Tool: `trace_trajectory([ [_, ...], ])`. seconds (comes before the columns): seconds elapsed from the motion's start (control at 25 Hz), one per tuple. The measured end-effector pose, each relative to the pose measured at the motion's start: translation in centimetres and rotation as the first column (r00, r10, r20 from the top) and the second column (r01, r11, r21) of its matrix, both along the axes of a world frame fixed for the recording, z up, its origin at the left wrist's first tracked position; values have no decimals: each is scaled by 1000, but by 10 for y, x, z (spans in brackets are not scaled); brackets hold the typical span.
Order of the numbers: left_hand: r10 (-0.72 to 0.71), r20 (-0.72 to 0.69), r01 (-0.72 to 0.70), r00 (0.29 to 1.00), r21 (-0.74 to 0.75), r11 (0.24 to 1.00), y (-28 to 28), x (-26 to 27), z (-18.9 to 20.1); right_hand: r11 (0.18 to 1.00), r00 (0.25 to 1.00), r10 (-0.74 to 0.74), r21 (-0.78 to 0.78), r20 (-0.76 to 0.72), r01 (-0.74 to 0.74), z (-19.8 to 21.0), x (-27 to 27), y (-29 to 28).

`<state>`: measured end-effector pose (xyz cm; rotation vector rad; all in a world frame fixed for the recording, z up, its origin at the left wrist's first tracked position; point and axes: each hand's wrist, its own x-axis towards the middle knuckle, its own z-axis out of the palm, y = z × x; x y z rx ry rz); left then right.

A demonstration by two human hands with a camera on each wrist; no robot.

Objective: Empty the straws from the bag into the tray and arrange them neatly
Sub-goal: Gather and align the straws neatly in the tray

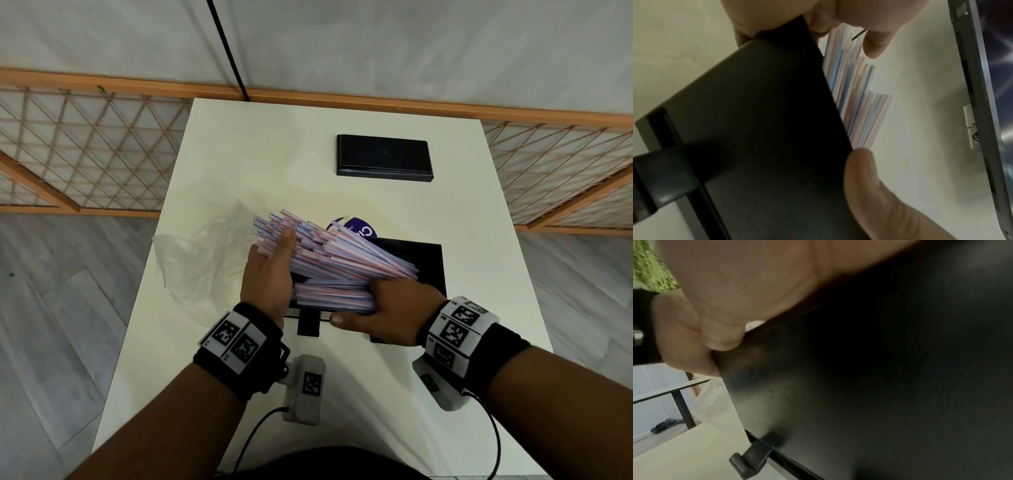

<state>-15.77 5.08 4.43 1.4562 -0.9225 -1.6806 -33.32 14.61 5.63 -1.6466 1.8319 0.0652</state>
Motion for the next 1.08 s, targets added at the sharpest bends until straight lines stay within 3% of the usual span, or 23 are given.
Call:
trace_trajectory([
  [0.2, 31, 22, -31, 999, -4, 1000, 0, -1, 0, 1000, 993, -12, -30, -119, 9, 0, 3, 3],
  [0.36, 58, 159, -41, 986, -114, 993, -7, 5, 0, 979, 979, -3, -200, -205, -39, 10, 4, 8],
  [0.56, -3, 462, 136, 887, -256, 957, -8, 11, 11, 976, 994, -52, -218, -101, 29, 2, 0, 9],
  [0.72, -53, 660, 323, 750, -295, 899, -11, 14, 23, 978, 997, -61, -202, -39, 52, 1, 4, 8],
  [0.84, -96, 656, 361, 748, -282, 889, -9, 12, 23, 975, 994, -107, -192, 22, 109, 0, 7, 3],
  [1.0, -91, 674, 378, 733, -292, 879, -8, 5, 20, 966, 991, -135, -222, -2, 131, -7, 14, -1],
  [1.08, -60, 603, 293, 796, -296, 909, -10, 4, 19, 958, 988, -151, -250, -23, 141, -5, 20, -1],
])
